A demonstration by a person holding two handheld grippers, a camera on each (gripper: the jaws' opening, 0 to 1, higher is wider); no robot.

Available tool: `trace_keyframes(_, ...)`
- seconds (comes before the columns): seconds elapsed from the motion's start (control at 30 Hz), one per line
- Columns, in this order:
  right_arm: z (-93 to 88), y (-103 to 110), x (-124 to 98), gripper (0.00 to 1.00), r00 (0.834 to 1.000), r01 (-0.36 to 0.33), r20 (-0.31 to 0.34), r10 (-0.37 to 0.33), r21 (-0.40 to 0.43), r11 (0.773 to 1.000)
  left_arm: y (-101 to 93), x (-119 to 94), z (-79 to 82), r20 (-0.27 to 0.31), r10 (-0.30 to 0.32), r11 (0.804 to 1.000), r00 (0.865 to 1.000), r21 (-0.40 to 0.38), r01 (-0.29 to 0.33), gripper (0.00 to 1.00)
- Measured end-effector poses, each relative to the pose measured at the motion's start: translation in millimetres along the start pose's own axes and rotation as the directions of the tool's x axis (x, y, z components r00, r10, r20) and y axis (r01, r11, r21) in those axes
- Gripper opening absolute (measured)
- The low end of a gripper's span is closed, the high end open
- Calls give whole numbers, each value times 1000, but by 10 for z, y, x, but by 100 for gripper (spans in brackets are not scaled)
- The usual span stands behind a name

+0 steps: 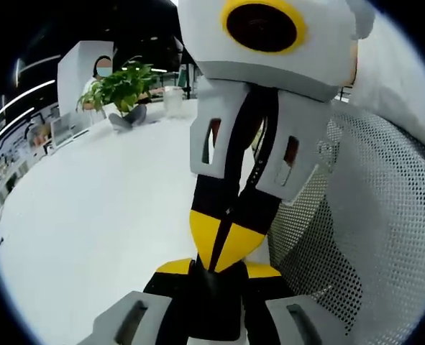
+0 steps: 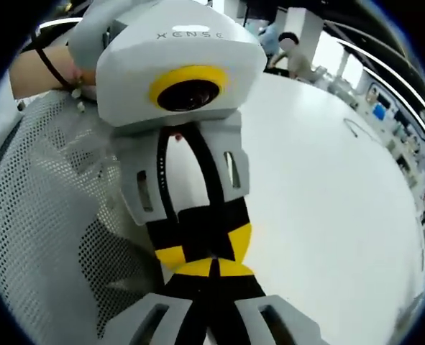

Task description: Press the specified remote control buttons in sequence, fully releasing each button before pressing the next.

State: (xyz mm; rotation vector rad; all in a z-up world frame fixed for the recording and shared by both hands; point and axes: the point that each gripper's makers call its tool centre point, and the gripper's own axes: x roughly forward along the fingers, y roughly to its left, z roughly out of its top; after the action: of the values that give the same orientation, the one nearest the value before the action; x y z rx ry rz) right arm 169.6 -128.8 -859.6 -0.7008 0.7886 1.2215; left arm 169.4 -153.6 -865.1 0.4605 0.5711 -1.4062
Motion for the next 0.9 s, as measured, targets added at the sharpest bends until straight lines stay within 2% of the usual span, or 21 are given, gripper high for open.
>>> trace_keyframes(0.07, 4, 5, 0, 0, 1000, -8, 23, 8, -26, 1000, -2, 0, -2, 0, 1, 1000, 1000, 6, -1, 24)
trace_keyframes(0.17, 2, 2, -12, 0, 998, -22, 62, 22, -12, 1000, -5, -1, -3, -2, 3, 1000, 1000, 11, -3, 25)
trace_keyframes(0.37, -26, 19, -52, 0, 988, -95, 123, 92, 18, 995, -8, 1, 3, -11, 14, 1000, 1000, 9, -14, 25)
trace_keyframes(0.6, -107, 37, -121, 0, 984, -138, 109, 138, -4, 990, -9, 2, 5, -14, 18, 1000, 1000, 8, -18, 25)
trace_keyframes(0.77, -173, 33, -161, 5, 984, -140, 105, 144, -37, 989, -8, 0, 2, -12, 19, 1000, 1000, 4, -19, 25)
trace_keyframes(0.9, -232, -9, -175, 11, 985, -138, 98, 141, -33, 990, -7, -1, 2, -9, 20, 1000, 1000, 1, -20, 25)
